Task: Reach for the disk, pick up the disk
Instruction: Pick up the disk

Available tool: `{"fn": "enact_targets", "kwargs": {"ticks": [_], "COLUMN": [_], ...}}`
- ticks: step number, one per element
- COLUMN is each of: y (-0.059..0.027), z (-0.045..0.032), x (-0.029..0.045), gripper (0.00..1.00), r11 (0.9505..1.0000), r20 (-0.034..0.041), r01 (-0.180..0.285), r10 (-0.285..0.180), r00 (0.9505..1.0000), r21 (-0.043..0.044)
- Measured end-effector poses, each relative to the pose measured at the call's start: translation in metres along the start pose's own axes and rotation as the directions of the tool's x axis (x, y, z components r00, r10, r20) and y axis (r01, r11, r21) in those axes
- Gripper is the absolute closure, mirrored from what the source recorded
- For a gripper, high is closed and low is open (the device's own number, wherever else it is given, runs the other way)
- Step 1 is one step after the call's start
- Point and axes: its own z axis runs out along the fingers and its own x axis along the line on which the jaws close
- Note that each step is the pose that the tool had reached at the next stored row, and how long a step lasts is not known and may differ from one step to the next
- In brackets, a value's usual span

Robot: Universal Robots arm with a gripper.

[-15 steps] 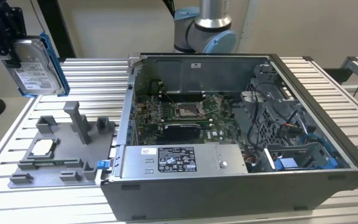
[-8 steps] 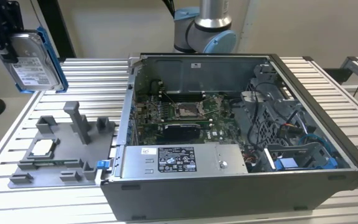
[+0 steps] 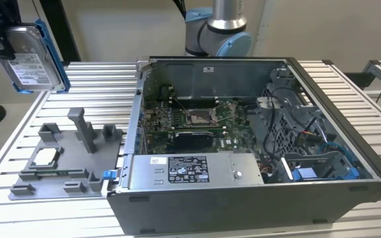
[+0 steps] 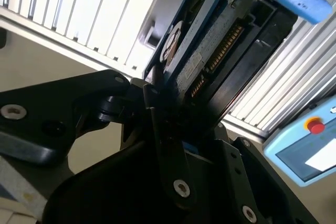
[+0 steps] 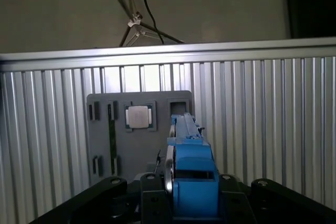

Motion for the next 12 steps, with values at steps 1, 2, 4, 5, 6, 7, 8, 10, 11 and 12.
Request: {"fn": "enact_targets", "kwargs": {"ticks": [1, 2, 4, 5, 6, 7, 8, 10, 11, 12], "y": [0.0000, 0.0001, 0.0001, 0.0001, 0.0001, 0.0002, 0.0002, 0.0003, 0.0003, 0.0003], "z": [-0.0020, -0.0041, -0.0084, -0.0102, -0.0123, -0.0144, -0.0164, -0.0203, -0.0223, -0.0243], "x": [0.0000, 0.0000, 0.0000, 0.0001, 0.0001, 0.0000, 0.0001, 0.0000, 0.0000, 0.0000], "gripper": [1.00, 1.00, 1.00, 1.00, 1.00, 1.00, 1.00, 1.00, 1.00, 1.00], "r11": [1.0000, 1.0000, 1.0000, 1.0000, 1.0000, 1.0000, 1.0000, 1.0000, 1.0000, 1.0000], "r20": [0.0000, -0.0001, 0.0000, 0.0000, 0.0000, 0.0000, 0.0000, 0.0000, 0.0000, 0.0001], "r01": [0.000, 0.000, 0.000, 0.000, 0.000, 0.000, 0.000, 0.000, 0.000, 0.000], "r10": [0.000, 0.000, 0.000, 0.000, 0.000, 0.000, 0.000, 0.000, 0.000, 0.000], "r00": [1.0000, 1.0000, 1.0000, 1.0000, 1.0000, 1.0000, 1.0000, 1.0000, 1.0000, 1.0000], "r21": [0.0000, -0.0001, 0.0001, 0.0001, 0.0000, 0.0000, 0.0001, 0.0000, -0.0001, 0.0001]}}
